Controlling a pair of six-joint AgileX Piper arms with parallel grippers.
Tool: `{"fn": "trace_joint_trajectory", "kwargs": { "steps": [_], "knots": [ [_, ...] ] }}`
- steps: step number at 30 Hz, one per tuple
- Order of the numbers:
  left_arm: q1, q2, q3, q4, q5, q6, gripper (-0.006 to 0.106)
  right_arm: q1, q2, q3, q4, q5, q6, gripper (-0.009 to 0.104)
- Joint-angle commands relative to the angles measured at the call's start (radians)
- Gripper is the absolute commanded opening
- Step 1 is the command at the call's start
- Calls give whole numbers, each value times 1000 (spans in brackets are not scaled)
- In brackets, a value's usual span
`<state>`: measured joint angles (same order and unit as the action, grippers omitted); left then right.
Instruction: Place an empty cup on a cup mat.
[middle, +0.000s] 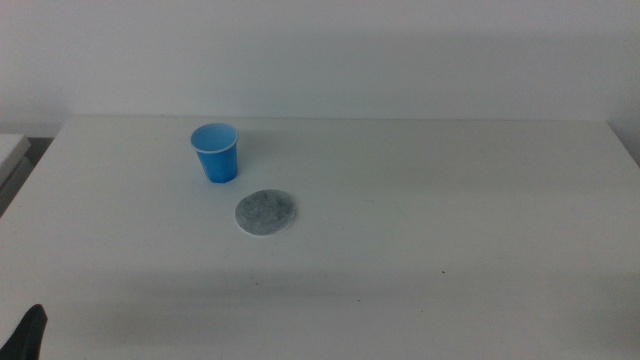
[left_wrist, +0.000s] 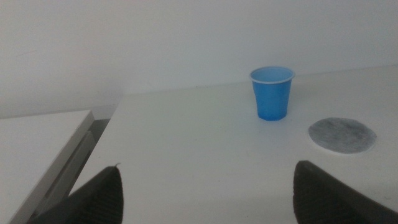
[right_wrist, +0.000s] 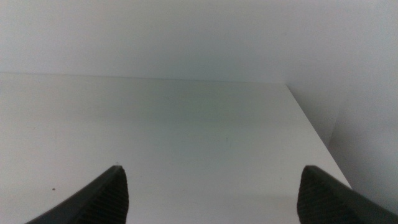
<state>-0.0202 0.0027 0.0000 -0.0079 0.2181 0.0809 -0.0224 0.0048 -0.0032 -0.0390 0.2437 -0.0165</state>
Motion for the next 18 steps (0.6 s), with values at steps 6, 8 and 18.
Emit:
{"fn": "trace_joint_trajectory", "kwargs": {
  "steps": [6, 8, 18],
  "knots": [
    [1, 307, -344, 0, 238, 17, 94, 2, -5, 3, -7, -5, -4, 93],
    [1, 426, -493, -2, 361, 48, 94, 2, -5, 3, -7, -5, -4, 93],
    [1, 1036, -1096, -60, 662, 146, 94, 2, -5, 3, -7, -5, -4, 93]
  ]
}}
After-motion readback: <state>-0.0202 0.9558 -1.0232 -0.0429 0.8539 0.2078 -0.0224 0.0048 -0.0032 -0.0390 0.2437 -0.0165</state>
